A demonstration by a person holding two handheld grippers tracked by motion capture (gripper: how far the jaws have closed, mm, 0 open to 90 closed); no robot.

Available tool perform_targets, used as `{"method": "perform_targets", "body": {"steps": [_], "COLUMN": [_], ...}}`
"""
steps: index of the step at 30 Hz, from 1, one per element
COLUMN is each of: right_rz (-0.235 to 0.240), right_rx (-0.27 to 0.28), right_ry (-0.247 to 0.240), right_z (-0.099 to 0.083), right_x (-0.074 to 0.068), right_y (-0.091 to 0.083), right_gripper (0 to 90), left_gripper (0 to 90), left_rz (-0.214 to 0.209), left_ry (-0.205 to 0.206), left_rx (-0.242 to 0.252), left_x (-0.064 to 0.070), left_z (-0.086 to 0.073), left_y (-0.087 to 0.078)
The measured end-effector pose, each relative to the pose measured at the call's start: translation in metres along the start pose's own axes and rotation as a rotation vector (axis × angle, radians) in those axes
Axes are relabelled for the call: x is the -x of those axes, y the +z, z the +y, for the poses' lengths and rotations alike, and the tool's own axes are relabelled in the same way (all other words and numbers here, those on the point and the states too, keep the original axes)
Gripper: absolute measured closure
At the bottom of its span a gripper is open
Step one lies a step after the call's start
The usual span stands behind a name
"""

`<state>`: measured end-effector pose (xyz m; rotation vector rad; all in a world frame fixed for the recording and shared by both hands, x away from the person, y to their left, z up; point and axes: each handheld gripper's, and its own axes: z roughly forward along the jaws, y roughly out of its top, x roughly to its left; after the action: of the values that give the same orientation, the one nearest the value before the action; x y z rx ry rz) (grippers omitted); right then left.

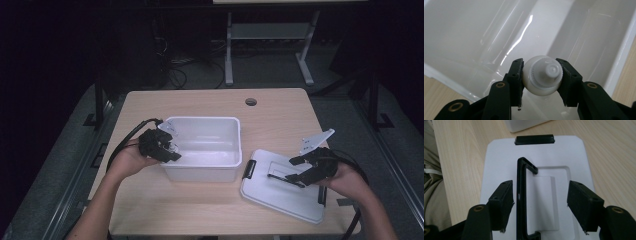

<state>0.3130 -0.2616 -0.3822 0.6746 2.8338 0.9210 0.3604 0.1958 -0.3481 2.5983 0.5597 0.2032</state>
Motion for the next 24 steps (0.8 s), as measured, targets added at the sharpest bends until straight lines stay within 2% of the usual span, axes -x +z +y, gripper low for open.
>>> {"method": "perform_targets", "body": {"steps": [4,7,14,24], "right_rz": [-0.001,0.0,-0.001,-0.001], "right_rx": [0.002,0.001,0.002,-0.006], "right_ry": [-0.004,-0.003,-0.004,-0.009], "right_z": [0.0,0.0,0.001,0.002], "right_x": [0.001,0.001,0.0,-0.001], "right_y": [0.0,0.0,0.0,0.002], "right_gripper": [37.2,37.0,37.1,37.0], "left_gripper": [58.1,64.0,63.8,62.2], "left_rz": [-0.002,-0.001,-0.004,0.006], "left_ry": [-0.005,0.002,0.006,0.014], "left_rx": [0.012,0.006,0.016,0.027], "left_x": [-0.001,0.0,0.001,0.005], "left_z": [0.0,-0.001,-0.001,0.0], "left_y": [-0.002,-0.003,-0.005,-0.02]}}
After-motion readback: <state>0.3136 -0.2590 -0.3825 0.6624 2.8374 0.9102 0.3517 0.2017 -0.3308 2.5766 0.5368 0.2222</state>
